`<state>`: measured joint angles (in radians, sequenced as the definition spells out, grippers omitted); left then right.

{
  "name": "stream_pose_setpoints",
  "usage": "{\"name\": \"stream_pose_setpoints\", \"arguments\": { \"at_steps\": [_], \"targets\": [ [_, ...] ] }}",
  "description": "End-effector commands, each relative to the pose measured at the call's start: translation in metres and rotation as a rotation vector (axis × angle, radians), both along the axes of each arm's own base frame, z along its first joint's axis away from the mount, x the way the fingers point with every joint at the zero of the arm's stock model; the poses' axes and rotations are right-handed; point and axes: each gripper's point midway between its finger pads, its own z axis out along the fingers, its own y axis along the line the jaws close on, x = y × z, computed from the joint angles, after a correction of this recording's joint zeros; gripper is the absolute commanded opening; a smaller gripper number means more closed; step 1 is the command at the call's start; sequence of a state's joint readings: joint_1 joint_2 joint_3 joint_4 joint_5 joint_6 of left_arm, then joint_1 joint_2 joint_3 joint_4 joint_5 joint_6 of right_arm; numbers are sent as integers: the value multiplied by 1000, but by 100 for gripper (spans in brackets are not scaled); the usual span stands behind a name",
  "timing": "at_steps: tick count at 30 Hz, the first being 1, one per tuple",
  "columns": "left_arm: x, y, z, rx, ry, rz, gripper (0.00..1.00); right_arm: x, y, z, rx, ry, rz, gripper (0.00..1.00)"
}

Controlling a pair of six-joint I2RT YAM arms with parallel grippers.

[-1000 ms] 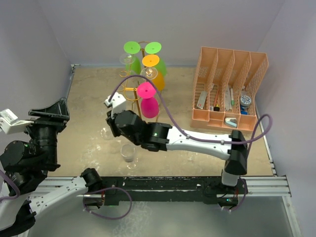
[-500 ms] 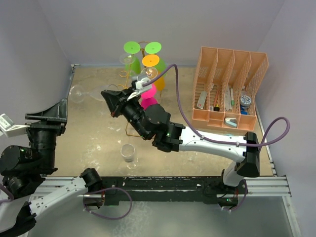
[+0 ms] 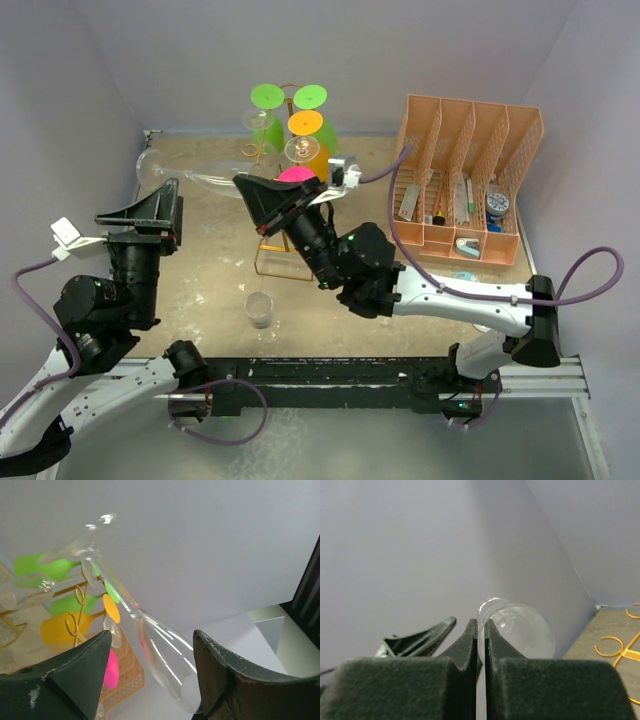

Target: Place the wine glass upside down on the wine glass rack

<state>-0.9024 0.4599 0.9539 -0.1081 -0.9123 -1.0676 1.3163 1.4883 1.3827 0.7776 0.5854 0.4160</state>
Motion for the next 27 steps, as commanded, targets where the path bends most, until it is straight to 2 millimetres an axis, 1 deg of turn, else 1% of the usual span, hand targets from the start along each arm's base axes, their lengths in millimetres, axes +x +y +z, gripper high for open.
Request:
{"name": "stream_pose_setpoints", "arguments": {
  "at_steps": [1,3,8,12,14,18,20,24,26,27],
  "targets": [
    [-3,-2,23,-194,-81,-46,64,-16,-41,62,234,-43,46,0],
    [-1,-8,25,-207,-95,-62,64,-18,-42,64,237,-45,58,0],
    [-1,-18,37,-226,-142,-100,63,-25,-43,64,253,-41,103,0],
    [4,-26,40,-232,-160,-106,58,-30,-46,64,269,-36,136,0],
    [7,-27,39,-225,-160,-90,52,-32,-46,64,268,-32,149,0],
    [11,-28,37,-238,-167,-75,34,-34,-46,61,269,-23,166,0],
    [12,-28,36,-248,-172,-69,30,-35,-46,61,272,-19,175,0],
    [13,-26,37,-258,-179,-56,30,-38,-48,60,280,-13,190,0],
    [13,-24,37,-257,-178,-42,35,-39,-50,59,283,-11,195,0],
    [14,-23,37,-258,-177,-36,39,-39,-52,59,285,-9,197,0]
  ]
}}
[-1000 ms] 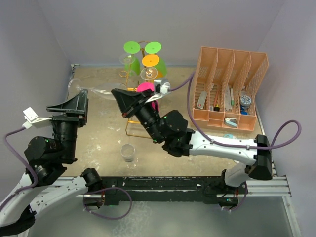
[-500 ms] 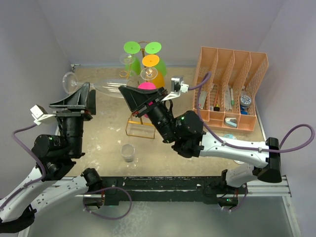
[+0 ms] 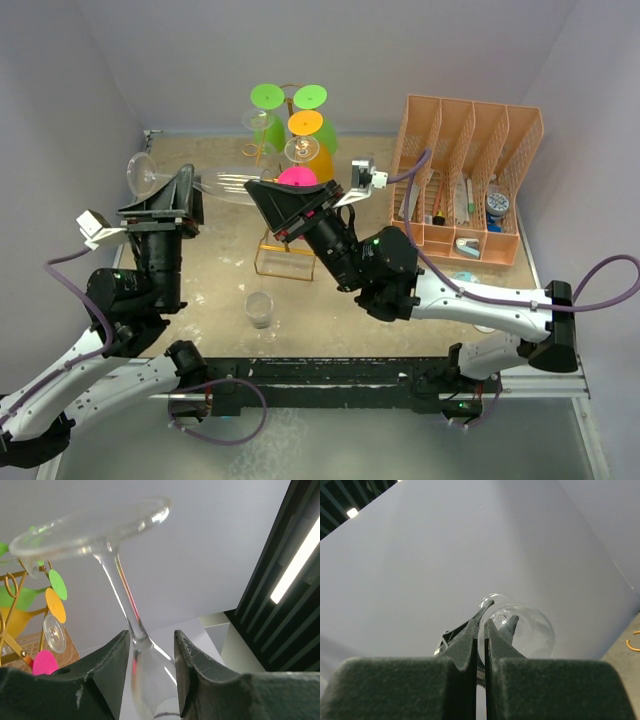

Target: Place the wine glass upside down on the wine glass rack

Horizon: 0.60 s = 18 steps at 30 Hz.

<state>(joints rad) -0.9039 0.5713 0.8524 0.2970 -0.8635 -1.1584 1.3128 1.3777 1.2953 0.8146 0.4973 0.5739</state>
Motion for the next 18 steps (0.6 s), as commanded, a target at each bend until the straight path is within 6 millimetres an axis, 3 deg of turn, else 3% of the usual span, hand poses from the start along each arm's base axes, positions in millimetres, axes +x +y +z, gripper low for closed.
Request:
{"name": "stream_pose_setpoints", "arguments": {
  "at_steps": [1,5,14,18],
  "targets": [
    [-1,11,10,-35,-29,45,44,-15,-30,37,140,-27,50,0],
    [-2,20,9,-18,-15,87,49,-16,-35,35,150,-14,56,0],
    [-7,25,18,5,-50,101,19,-18,-32,33,124,-27,65,0],
    [-7,22,23,21,-63,96,17,-21,-30,33,124,-39,81,0]
  ]
}}
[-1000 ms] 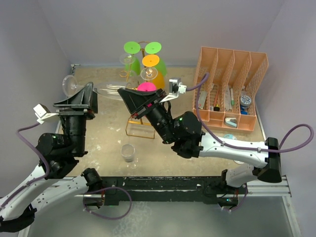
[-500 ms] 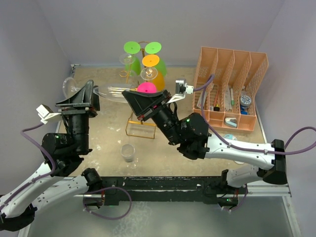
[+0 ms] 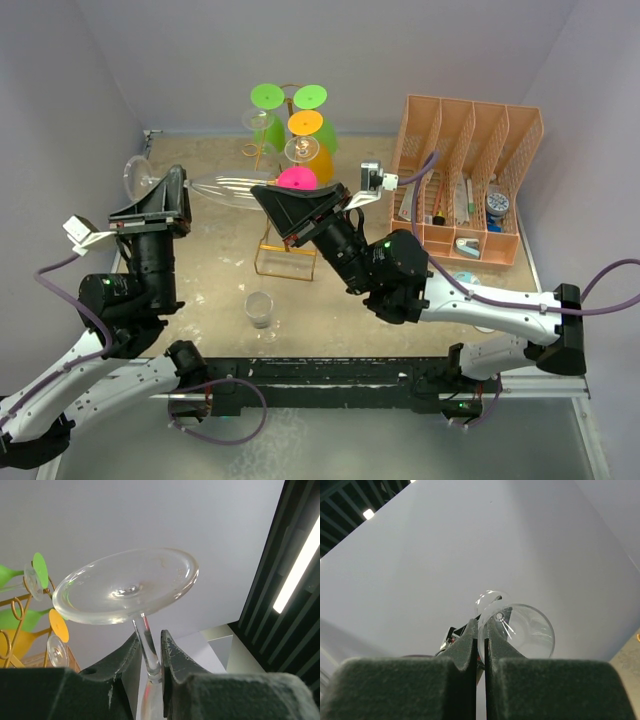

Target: Place the wine glass upside down on the wine glass rack

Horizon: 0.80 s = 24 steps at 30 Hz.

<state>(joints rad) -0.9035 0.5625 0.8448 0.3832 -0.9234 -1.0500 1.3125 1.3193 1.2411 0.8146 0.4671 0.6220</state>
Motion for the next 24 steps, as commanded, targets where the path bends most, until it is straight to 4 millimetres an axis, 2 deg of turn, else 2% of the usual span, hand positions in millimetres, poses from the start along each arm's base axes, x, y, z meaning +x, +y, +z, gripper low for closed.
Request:
{"name": "stream_pose_setpoints", "arguments": {
  "at_steps": [1,4,7,9,14,16,20,22,24],
  "targets": [
    [-6,2,19,15,-52,-2,19,-11,-16,31,95,-46,34,0],
    [-5,-7,23,25,-68,-28,21,-12,-11,29,93,-42,46,0],
    [-9,-12,30,55,-110,-47,13,-10,-10,30,104,-35,46,0],
    [-12,-16,36,72,-142,-62,1,-10,-13,30,120,-28,49,0],
    [-18,-19,46,127,-205,-59,0,-10,-11,20,107,-6,57,4],
    [-19,-20,49,169,-217,-43,0,-7,-14,15,100,9,42,12],
    [-13,-15,47,280,-179,33,0,-2,-27,6,89,36,-1,41],
    [-9,-10,46,337,-140,84,0,0,-36,2,79,52,-27,51],
    [-3,-6,48,417,-96,136,0,2,-44,-2,68,60,-52,57]
  ]
}}
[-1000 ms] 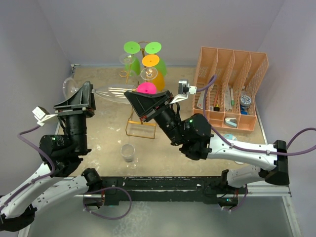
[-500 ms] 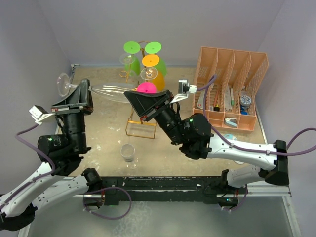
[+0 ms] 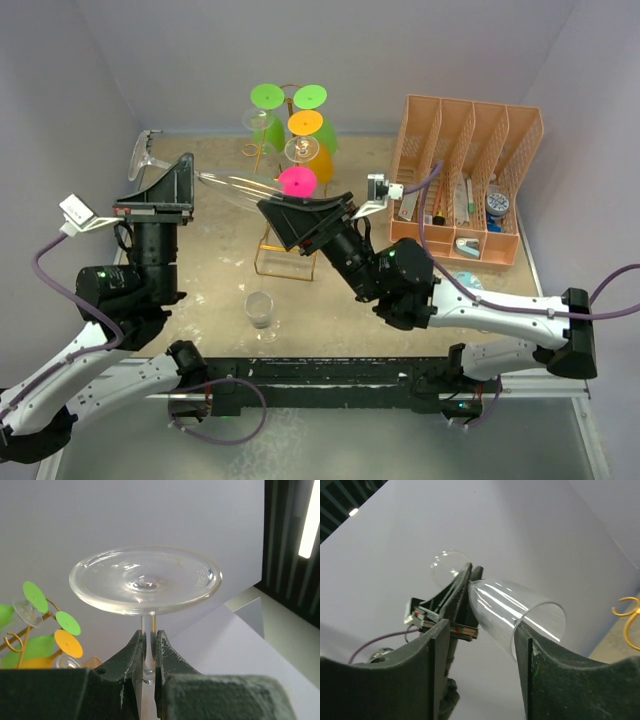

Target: Place the wine glass upside down on the wine glass rack

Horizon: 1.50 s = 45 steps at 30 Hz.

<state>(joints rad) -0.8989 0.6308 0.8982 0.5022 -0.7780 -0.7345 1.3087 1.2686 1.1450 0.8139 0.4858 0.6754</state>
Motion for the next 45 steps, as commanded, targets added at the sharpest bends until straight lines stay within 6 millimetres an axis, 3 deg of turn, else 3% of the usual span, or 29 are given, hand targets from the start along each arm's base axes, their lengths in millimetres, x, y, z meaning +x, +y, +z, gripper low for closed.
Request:
{"name": "stream_pose_setpoints", "arguments": {
  "at_steps": [1,8,15,20,22,25,28,37,42,45],
  "targets": [
    [4,12,17,203,31,142,0,2,-40,19,66,12,-72,58],
    [25,21,24,471,201,334,0,5,-69,11,54,57,-124,61],
    [43,29,27,713,344,519,0,6,-84,7,42,88,-146,61],
    [57,35,11,1003,490,705,0,8,-89,-3,11,116,-157,61],
    [64,36,6,1028,516,746,0,7,-90,-6,-1,121,-158,61],
    [91,46,3,1033,507,758,0,8,-95,-13,-9,142,-167,61],
    [122,72,-7,1034,558,786,0,7,-100,-19,-19,164,-166,61],
    [192,102,-55,1029,544,631,0,5,-115,-33,-15,212,-163,60],
    [219,91,-81,1075,411,424,0,3,-117,-38,-20,213,-152,60],
    [225,73,-97,1160,313,263,0,2,-118,-37,-19,211,-149,59]
  ]
}}
